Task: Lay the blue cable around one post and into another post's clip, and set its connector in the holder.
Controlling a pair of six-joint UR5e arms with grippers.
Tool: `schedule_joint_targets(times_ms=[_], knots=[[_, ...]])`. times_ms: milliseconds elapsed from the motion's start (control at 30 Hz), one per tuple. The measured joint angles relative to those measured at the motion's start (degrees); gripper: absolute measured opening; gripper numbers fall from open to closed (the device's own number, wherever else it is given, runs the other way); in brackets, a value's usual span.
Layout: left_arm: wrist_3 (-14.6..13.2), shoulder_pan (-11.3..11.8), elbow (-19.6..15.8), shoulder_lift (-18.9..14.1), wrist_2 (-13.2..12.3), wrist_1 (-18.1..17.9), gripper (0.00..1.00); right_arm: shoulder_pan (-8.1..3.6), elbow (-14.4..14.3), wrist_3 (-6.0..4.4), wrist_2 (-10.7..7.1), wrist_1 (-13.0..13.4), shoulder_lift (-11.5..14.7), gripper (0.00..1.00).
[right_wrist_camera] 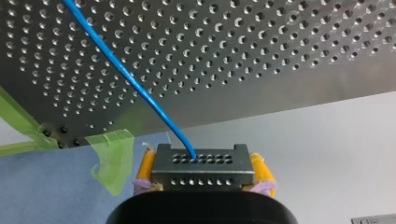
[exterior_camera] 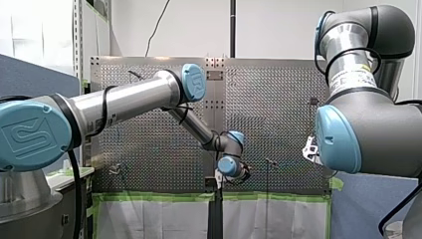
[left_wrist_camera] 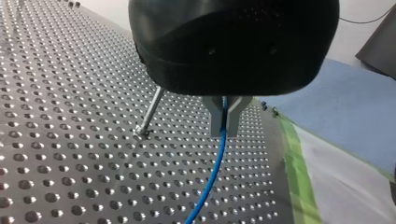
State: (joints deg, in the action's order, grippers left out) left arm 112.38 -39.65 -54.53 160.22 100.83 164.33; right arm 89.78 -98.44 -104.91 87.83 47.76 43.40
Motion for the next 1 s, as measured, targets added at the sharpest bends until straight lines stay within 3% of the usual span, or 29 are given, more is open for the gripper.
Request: schedule_joint_targets(times_ms=[533,600,667,700,733,767,800,833,867,900,933,1000], knots=[[-0.1,1.1,0.9,0.0,-0.1,0.8,0.0,0.06,1.1,0.17,0.41,-0.6,-0.1,0.0],[-0.4,1.1,0.7,0.0,-0.1,0.8,0.04,0.03,1.1,0.22,0.41,-0.8,-0.1,0.0],[-0.8,1.1,0.6,0.0,-0.1,0.6,0.2,0.03,1.1,0.26,0.41,-0.9,-0.1,0.0],[-1.1,1.1,0.5,0.0,0.0,0.5,0.2,-0.02,1.1,0.27,0.57,-0.9,-0.1,0.0],[-1.4,1.2,0.3,0.1,-0.1,0.3,0.29,-0.07,1.2,0.28,0.59,-0.9,-0.1,0.0],[-1.7,1.2,0.2,0.1,-0.3,0.2,0.46,0.0,1.2,0.29,0.55,-1.0,-0.1,0.0],[-2.0,1.1,0.1,0.1,-0.4,0.1,0.46,0.05,1.2,0.29,0.54,-1.1,-0.1,0.0],[-2.3,1.0,0.1,0.1,-0.5,0.0,0.68,0.09,1.1,0.31,0.51,-1.1,-0.2,0.0],[-2.8,0.8,0.0,0.0,-0.5,-0.1,0.83,0.16,1.1,0.34,0.48,-1.2,-0.2,0.0],[-3.1,0.7,0.0,0.0,-0.5,-0.1,0.83,0.17,1.1,0.37,0.46,-1.2,-0.2,0.0],[-3.4,0.6,0.0,0.0,-0.5,-0.1,1.0,0.2,1.1,0.38,0.45,-1.2,-0.2,0.0],[-3.6,0.3,0.0,0.0,-0.3,-0.1,1.0,0.28,1.1,0.4,0.43,-1.2,-0.2,0.0]])
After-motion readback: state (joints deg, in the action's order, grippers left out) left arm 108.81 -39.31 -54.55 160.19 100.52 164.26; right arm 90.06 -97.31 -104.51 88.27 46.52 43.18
